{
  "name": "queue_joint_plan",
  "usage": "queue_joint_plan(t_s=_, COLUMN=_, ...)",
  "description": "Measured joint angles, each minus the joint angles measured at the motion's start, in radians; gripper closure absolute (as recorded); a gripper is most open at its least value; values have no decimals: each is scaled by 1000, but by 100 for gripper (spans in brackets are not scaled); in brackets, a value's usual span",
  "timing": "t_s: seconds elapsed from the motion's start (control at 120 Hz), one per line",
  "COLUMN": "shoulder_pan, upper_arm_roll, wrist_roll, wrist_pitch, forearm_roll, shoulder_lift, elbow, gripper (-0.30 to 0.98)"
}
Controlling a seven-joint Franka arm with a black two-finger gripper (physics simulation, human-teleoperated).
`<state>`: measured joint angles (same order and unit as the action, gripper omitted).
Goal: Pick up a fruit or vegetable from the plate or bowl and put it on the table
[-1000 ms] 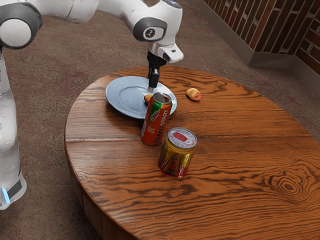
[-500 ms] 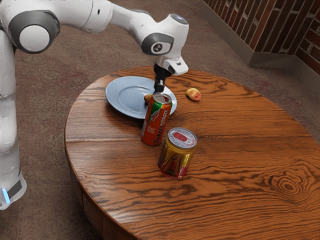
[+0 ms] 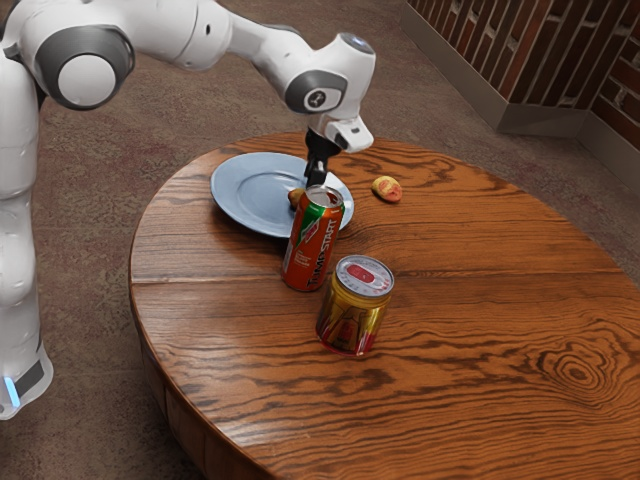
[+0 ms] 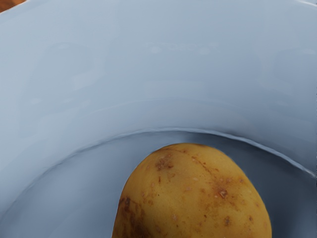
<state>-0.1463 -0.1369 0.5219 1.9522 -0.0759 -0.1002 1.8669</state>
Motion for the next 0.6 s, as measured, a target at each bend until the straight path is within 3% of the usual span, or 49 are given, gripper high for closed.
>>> queue_joint_plan(t_s=0.333, shoulder_pan=-1, upper_arm_roll=2, wrist_roll=12, wrist_pitch=-18, forearm_roll=28, shoulder_lift=-30, elbow=-1, gripper=5)
queue_joint_plan(t_s=0.6, shoulder_pan=-10, upper_arm_roll=-2, wrist_roll=13, wrist_pitch=-17, forearm_roll=75, shoulder_lift=-39, elbow=-3, gripper=43)
